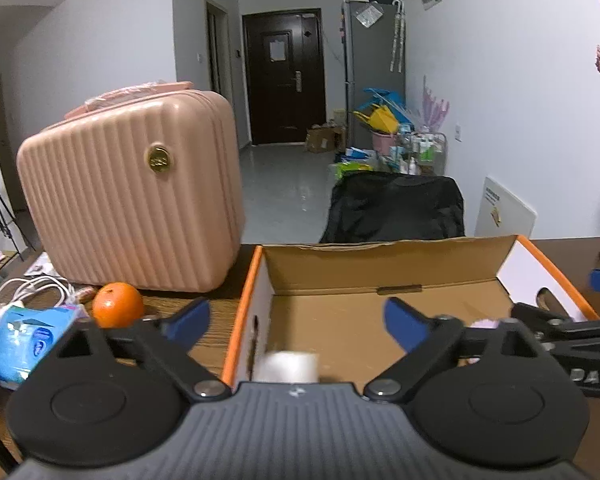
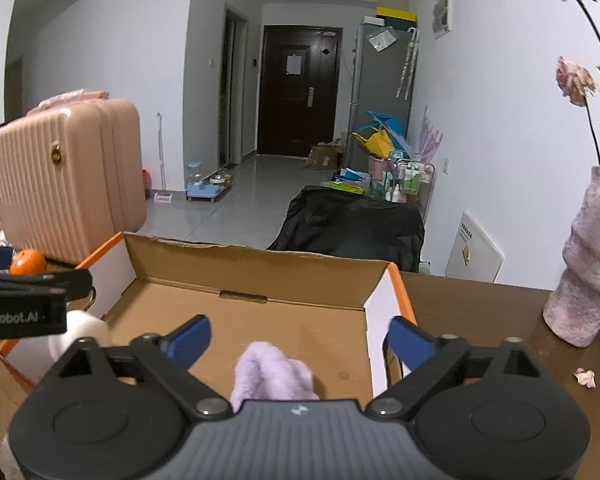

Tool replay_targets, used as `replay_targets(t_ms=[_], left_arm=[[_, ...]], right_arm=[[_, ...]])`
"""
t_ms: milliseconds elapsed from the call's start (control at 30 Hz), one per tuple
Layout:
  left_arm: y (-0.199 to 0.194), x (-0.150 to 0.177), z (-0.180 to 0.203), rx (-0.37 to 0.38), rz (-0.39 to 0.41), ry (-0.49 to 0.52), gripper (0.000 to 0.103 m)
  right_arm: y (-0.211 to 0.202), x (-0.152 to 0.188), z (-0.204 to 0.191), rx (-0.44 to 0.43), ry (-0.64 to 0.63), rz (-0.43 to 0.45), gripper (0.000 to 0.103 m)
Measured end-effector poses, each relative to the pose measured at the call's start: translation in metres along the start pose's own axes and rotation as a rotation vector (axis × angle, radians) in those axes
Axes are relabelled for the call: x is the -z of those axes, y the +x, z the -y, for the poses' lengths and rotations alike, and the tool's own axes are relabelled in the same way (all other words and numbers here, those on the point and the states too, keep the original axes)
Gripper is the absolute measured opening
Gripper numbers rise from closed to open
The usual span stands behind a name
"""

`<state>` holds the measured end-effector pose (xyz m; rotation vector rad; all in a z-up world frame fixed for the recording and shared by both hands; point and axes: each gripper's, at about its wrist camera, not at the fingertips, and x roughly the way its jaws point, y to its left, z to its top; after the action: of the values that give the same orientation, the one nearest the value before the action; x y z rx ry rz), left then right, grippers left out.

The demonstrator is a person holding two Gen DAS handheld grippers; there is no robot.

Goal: Organize soft objects
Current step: 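Open both tools to drop the sponge roll and headband into the box, then bring both tools back toward the remaining soft items on the table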

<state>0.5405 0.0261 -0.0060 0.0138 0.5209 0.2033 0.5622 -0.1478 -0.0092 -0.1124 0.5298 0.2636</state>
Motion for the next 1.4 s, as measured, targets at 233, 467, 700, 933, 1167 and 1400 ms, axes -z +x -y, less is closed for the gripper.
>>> replay_targets(t_ms=[233,467,700,933,1167,1400], left_arm=[[-0.001,0.001,-0.004,-0.021,0.0,-0.012,0.103],[-0.006,0.001,-0.008,-0.023,-0.009,-0.025,0.103],[-0.022,0.001,-0.014,-0.012,-0.003,-0.038,0.103],[-0.046,0.003,-0.018,0.005,0.019,-0.039,0.103],[-0.076,0.008,-0.023,0.029,0.041,-0.044,0.103],[-0.11,0.016,-0.028,0.052,0.068,-0.044,0.103]], right_arm=[[-0.008,0.001,0.007,0.013,0.011,0.005,0.103],[-0.019,0.001,0.006,0.008,0.016,0.02,0.103],[-0.042,0.002,0.004,0.003,0.022,0.052,0.103],[-0.07,0.006,0.004,-0.001,0.029,0.08,0.103],[-0.105,0.015,0.002,-0.002,0.029,0.113,0.103],[-0.144,0.027,-0.001,0.0,0.026,0.148,0.103]])
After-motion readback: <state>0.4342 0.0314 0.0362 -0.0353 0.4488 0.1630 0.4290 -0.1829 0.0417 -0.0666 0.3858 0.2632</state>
